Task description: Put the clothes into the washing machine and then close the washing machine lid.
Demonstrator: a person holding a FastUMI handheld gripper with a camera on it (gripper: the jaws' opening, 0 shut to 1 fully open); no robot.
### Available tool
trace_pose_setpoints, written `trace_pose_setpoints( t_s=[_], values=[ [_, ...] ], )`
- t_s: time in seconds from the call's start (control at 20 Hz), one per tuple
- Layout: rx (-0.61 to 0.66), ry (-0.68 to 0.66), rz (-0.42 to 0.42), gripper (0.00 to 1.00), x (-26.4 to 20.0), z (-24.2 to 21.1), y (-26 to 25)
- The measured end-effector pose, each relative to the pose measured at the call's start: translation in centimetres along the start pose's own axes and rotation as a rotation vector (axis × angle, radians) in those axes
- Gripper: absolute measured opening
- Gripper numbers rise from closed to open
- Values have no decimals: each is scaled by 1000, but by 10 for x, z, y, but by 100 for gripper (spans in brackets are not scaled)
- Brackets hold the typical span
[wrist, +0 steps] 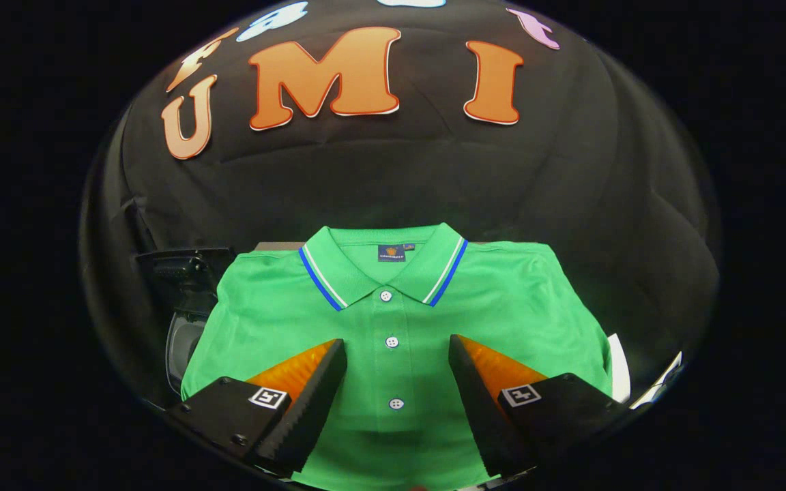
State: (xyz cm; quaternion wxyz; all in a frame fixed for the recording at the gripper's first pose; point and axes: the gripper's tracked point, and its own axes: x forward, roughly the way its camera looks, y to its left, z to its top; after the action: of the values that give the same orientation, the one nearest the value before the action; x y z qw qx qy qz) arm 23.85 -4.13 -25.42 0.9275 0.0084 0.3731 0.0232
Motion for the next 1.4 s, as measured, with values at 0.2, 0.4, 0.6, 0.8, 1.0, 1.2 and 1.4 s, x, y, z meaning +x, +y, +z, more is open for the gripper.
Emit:
trace_pose_setpoints(
  t_s=[0.2, 0.4, 0.6, 0.8, 1.0, 1.2, 1.4],
  values=[
    [55, 92, 8, 97, 1, 1, 1],
    [27, 190, 2, 98, 2, 2, 5],
    [18, 211, 15, 92, 1, 0, 6],
    [-40, 194, 37, 74, -3, 0, 16],
    [-23, 195, 54, 29, -6, 3, 25],
    [-4, 248, 27, 28, -6, 0, 28],
    [20, 249, 36, 19, -7, 5, 23]
  ],
)
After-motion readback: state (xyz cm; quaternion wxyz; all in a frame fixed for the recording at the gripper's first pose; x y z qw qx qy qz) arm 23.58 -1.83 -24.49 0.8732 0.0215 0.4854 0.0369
